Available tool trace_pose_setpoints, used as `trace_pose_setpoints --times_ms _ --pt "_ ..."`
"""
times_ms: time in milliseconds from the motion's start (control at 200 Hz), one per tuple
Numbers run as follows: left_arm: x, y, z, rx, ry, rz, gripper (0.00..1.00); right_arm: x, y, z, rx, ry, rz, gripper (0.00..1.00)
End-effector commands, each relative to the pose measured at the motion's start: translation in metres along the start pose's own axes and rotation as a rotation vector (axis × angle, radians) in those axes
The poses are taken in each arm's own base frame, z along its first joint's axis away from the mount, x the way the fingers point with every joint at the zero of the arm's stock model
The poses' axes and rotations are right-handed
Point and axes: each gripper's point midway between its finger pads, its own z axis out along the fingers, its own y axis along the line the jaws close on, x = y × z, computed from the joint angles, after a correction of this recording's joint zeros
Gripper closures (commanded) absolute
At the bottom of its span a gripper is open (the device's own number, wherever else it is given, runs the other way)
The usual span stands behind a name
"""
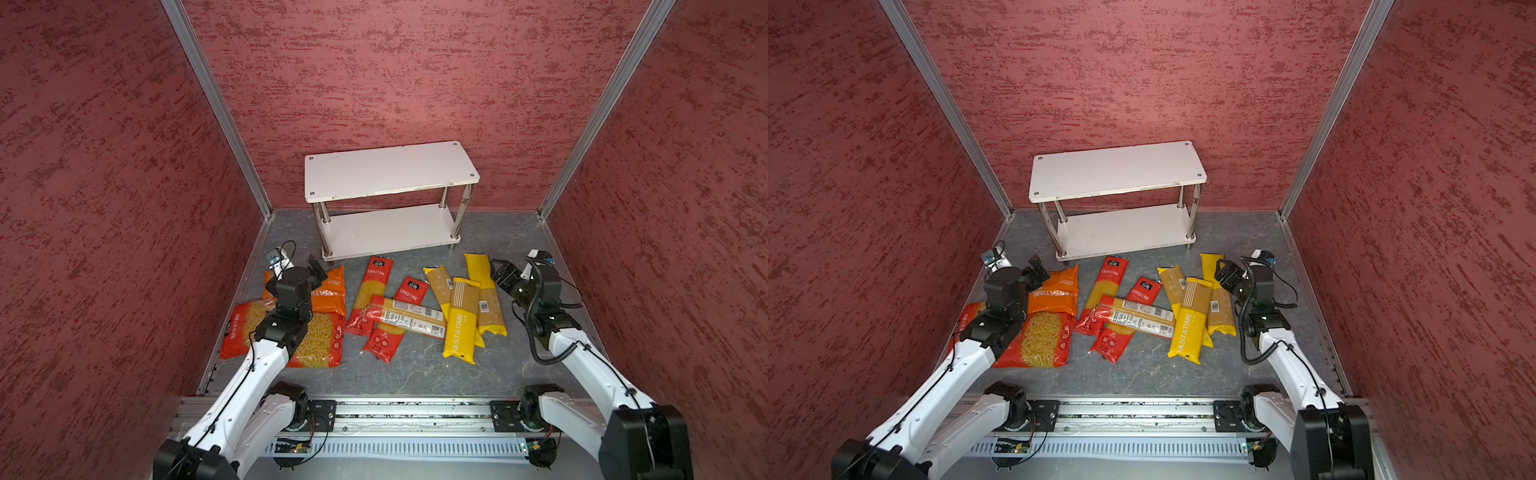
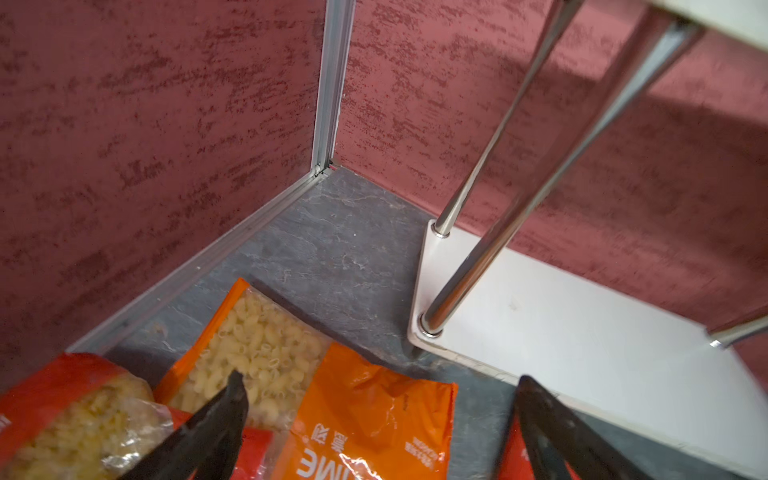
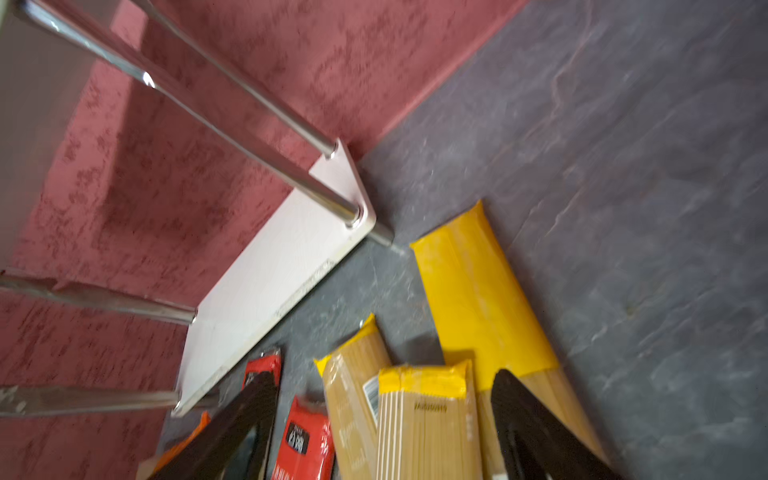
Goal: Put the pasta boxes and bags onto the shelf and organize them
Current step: 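Reach both grippers toward the yellow PASTATIME spaghetti pack in the middle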
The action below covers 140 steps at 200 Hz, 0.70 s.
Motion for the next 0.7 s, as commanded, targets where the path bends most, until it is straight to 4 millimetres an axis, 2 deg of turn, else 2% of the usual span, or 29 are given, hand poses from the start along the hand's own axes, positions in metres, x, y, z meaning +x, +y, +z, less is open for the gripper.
trace_pose_setpoints --times_ms 0,70,105,185,271,386,516,586,696 --pt "0.04 0.008 -0.013 0.125 0.244 -0.178 0.01 0.044 0.005 0.0 0.015 0.208 0.079 0.19" --pt "0.044 0.023 -0.019 0.088 0.245 -0.213 0.09 0.063 0.002 -0.002 0.03 0.272 0.081 0.2" --pt "0.046 0.023 -0.022 0.084 0.261 -0.177 0.12 0.072 0.0 -0.004 0.046 0.301 0.071 0.24" --pt "0.052 0.015 -0.026 0.081 0.326 -0.097 0.17 0.086 -0.01 -0.009 0.094 0.352 0.038 0.29" --pt "0.064 -0.006 -0.034 0.124 0.38 -0.008 0.21 0.098 -0.023 -0.01 0.137 0.402 0.007 0.34" --pt "0.08 -0.051 -0.05 0.218 0.392 0.129 0.22 0.108 -0.031 -0.006 0.158 0.456 -0.02 0.36" --pt "0.104 -0.119 -0.076 0.384 0.418 0.245 0.24 0.108 -0.032 -0.001 0.156 0.447 -0.011 0.33" --pt "0.125 -0.155 -0.089 0.475 0.461 0.289 0.25 0.114 -0.032 0.003 0.141 0.472 -0.004 0.32" --pt "0.164 -0.199 -0.104 0.572 0.536 0.362 0.25 0.122 -0.034 0.009 0.122 0.498 0.003 0.32"
